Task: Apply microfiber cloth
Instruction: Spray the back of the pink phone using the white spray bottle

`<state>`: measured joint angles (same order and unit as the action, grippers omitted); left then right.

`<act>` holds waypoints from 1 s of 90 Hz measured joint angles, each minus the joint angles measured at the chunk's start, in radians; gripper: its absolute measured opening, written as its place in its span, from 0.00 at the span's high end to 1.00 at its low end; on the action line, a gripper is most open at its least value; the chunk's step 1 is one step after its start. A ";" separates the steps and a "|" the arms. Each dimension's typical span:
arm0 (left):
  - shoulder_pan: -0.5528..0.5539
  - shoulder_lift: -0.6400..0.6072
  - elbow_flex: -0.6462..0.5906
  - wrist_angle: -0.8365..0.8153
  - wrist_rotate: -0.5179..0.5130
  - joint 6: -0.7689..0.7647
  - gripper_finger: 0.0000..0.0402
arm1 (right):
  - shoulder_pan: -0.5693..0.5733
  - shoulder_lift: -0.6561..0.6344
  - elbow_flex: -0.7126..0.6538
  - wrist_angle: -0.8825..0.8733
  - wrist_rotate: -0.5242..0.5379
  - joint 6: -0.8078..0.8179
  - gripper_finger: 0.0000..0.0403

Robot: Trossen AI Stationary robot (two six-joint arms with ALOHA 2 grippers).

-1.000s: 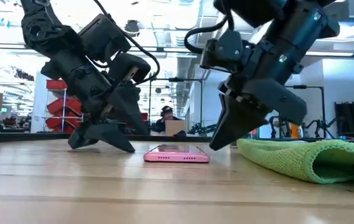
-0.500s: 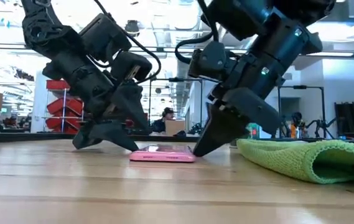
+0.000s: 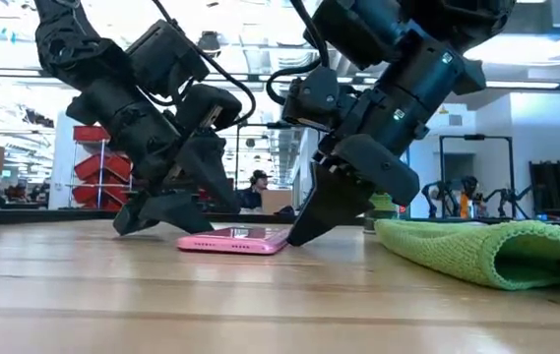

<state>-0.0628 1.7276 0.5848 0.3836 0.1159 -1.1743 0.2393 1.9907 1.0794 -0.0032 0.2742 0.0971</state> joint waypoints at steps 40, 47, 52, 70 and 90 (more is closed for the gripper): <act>0.000 0.045 0.056 -0.025 0.044 0.040 0.58 | -0.005 0.000 -0.002 0.002 -0.005 -0.012 1.00; 0.000 0.045 0.056 -0.022 0.048 0.044 0.58 | -0.005 0.000 -0.002 0.004 -0.007 -0.012 1.00; -0.001 0.045 0.056 -0.014 0.055 0.049 0.58 | -0.006 0.000 -0.002 0.007 -0.007 -0.017 1.00; -0.001 0.045 0.056 -0.005 0.062 0.052 0.58 | -0.019 0.008 -0.002 0.017 -0.020 -0.019 1.00; -0.002 0.046 0.056 0.003 0.071 0.056 0.58 | -0.029 0.010 -0.003 0.030 -0.031 -0.041 1.00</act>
<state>-0.0643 1.7731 0.6403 0.3871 0.1865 -1.1183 0.2099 2.0002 1.0767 0.0272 0.2436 0.0557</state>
